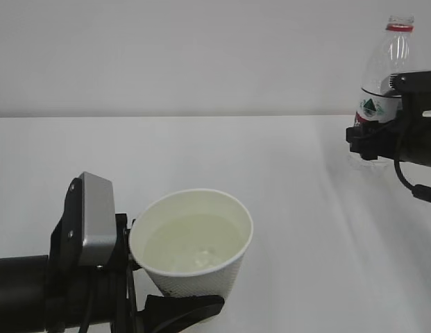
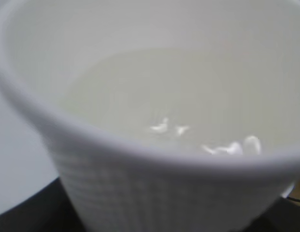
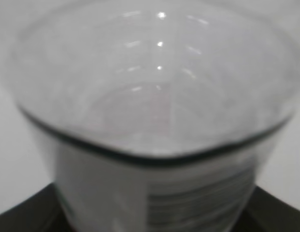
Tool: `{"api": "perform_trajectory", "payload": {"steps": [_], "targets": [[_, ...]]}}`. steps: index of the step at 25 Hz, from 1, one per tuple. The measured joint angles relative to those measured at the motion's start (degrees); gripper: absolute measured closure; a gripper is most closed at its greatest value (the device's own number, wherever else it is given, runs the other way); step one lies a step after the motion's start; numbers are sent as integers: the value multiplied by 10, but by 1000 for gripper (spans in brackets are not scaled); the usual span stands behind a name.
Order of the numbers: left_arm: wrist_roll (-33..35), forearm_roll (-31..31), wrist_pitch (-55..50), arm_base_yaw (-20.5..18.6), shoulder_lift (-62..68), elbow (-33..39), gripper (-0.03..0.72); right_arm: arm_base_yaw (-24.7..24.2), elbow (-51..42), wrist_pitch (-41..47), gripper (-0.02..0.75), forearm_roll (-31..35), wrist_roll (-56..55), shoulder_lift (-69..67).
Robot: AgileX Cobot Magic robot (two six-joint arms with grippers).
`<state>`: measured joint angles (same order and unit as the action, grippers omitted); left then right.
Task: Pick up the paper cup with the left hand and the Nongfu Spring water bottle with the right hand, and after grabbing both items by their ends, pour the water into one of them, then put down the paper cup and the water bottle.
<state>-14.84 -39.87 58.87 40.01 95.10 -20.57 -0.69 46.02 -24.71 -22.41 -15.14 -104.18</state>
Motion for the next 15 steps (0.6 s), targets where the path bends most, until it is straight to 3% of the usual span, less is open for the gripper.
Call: {"api": "perform_trajectory", "payload": {"steps": [15], "targets": [[0, 1, -13, 0, 0, 0, 172, 0, 0, -108, 271, 84, 105, -55]]}}
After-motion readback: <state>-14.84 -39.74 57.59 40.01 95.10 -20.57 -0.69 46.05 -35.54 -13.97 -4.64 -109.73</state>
